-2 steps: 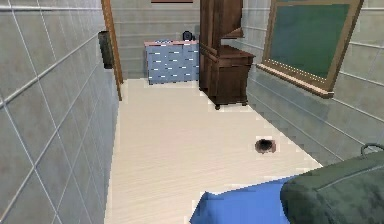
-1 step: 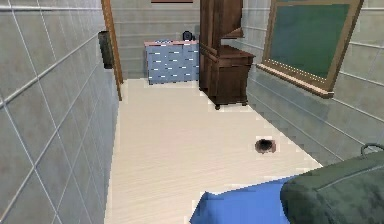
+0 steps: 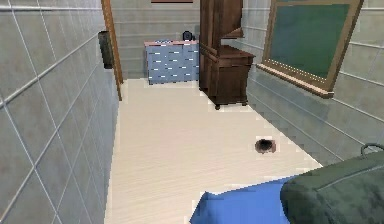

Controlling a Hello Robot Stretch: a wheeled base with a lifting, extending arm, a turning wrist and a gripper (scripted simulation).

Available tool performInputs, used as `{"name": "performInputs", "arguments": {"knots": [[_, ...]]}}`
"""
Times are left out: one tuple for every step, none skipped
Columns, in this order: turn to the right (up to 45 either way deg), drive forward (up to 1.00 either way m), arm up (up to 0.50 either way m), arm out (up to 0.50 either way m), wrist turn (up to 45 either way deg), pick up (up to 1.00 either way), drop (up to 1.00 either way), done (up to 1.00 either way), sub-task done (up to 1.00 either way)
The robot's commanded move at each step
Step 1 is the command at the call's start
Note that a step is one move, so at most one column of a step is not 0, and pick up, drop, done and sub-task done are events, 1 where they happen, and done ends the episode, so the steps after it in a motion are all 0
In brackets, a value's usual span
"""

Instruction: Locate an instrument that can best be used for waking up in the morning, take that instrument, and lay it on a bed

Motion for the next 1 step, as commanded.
{"name": "performInputs", "arguments": {"knots": [[0.0,0.0,0.0,0.0,42.0,0.0,0.0,0.0,0.0]]}}
